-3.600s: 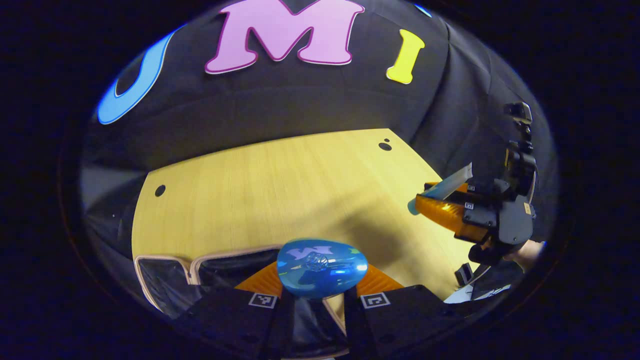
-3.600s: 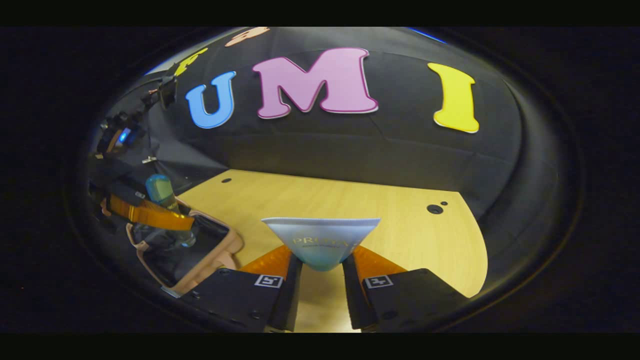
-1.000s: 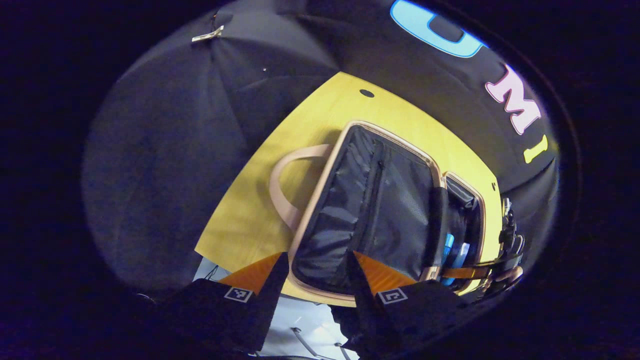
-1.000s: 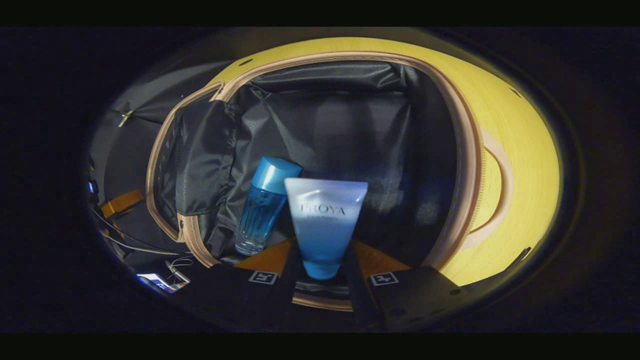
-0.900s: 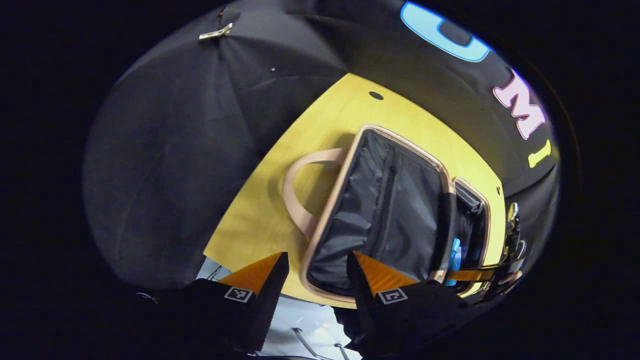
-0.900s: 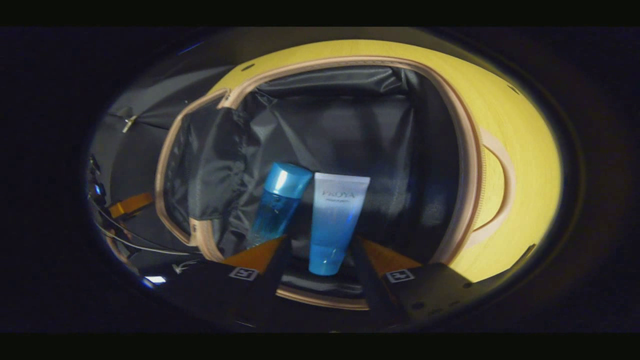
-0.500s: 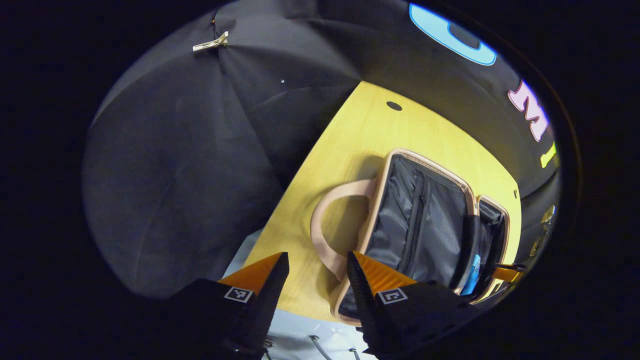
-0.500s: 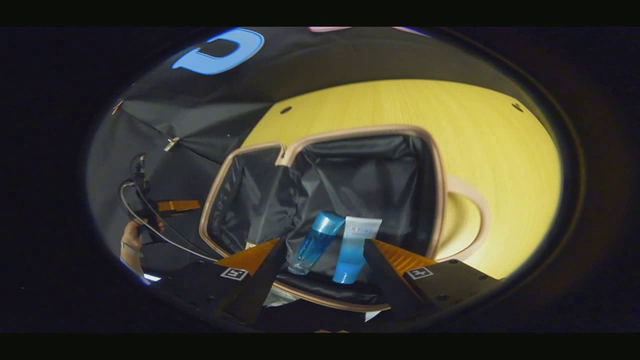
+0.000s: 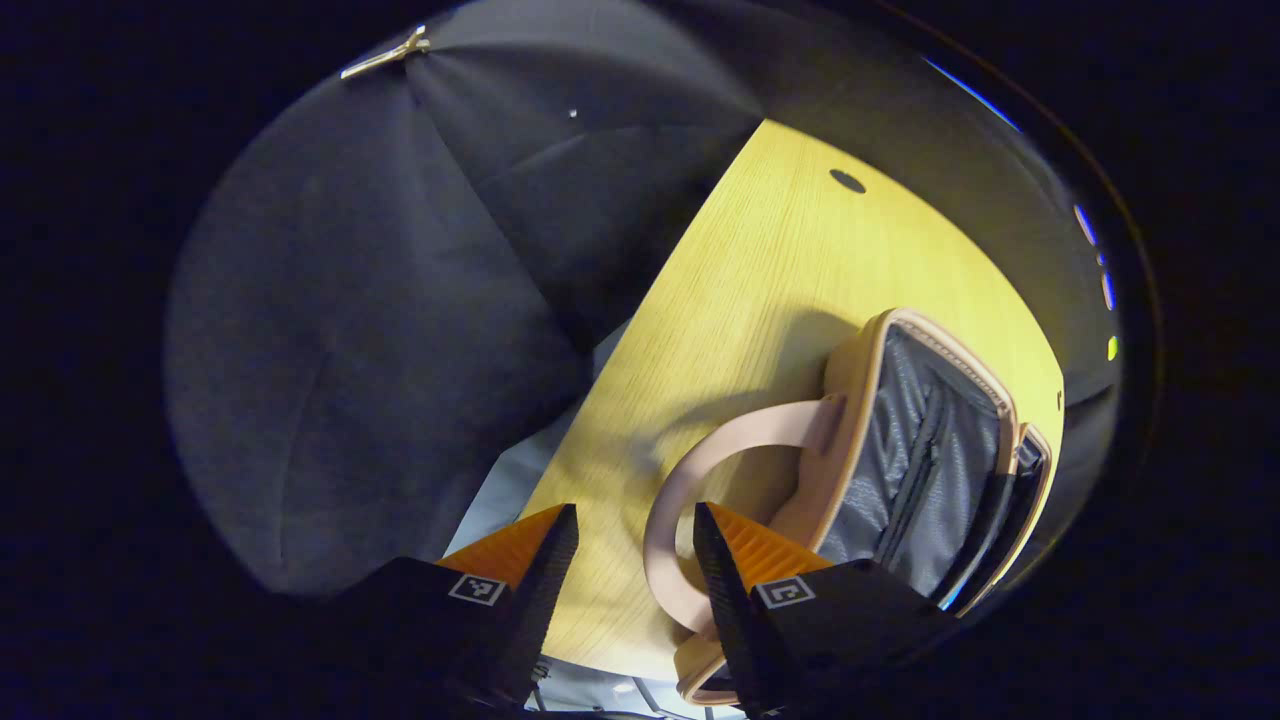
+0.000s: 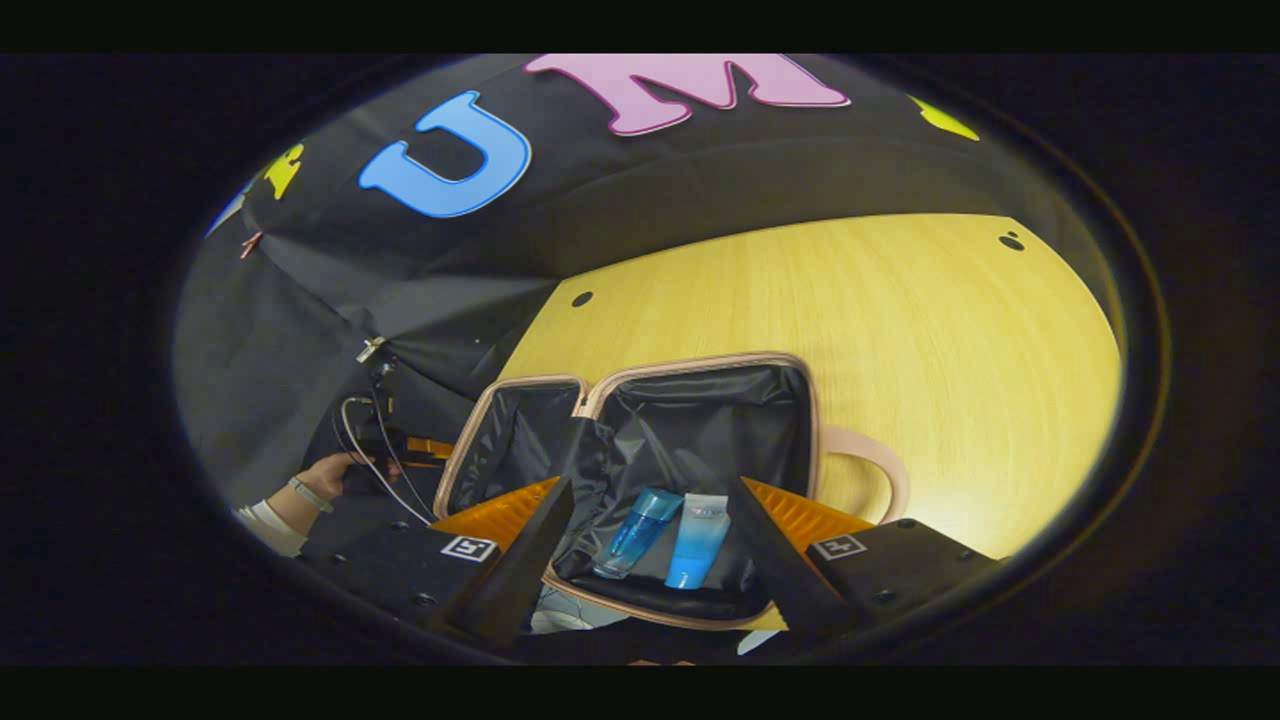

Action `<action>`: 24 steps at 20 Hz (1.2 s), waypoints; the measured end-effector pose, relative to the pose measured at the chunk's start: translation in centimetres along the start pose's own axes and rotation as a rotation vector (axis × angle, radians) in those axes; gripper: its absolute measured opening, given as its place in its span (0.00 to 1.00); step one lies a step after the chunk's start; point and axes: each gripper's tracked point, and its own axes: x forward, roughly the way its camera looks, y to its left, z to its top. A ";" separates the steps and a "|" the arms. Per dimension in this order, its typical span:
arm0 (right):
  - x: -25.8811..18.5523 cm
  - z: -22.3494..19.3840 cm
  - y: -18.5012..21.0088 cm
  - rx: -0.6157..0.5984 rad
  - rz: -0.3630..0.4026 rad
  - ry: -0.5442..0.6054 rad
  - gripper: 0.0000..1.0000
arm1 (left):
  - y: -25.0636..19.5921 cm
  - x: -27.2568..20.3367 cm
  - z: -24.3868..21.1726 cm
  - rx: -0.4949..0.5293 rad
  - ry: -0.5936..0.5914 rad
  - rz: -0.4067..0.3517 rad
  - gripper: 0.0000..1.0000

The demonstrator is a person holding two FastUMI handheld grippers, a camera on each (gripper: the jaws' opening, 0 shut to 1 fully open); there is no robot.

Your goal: First open the suitcase, pack the skin care products into it, and then close the suitcase.

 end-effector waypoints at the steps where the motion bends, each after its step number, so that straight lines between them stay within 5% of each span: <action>1: -0.1 0.0 -0.4 0.000 -0.012 -0.003 0.98 | 0.2 0.8 -0.3 0.000 0.023 0.021 0.76; 4: 0.0 -0.1 -0.6 -0.007 -0.019 -0.002 0.97 | -0.5 1.3 0.3 0.073 0.016 0.027 0.77; 7: 0.0 -0.2 -0.5 -0.015 -0.016 -0.001 0.98 | -0.6 1.0 0.8 0.172 0.005 0.067 0.20; 9: -0.4 0.1 -0.1 -0.011 -0.010 -0.015 0.98 | -0.8 0.7 1.2 0.183 -0.013 0.060 0.13; 16: -3.8 3.4 -0.8 -0.134 -0.014 -0.156 0.98 | -2.8 -7.7 3.1 0.226 -0.178 -0.012 0.13; 24: -9.0 7.2 -1.7 -0.203 0.060 -0.266 0.97 | -11.5 -24.5 2.9 0.266 -0.428 -0.146 0.08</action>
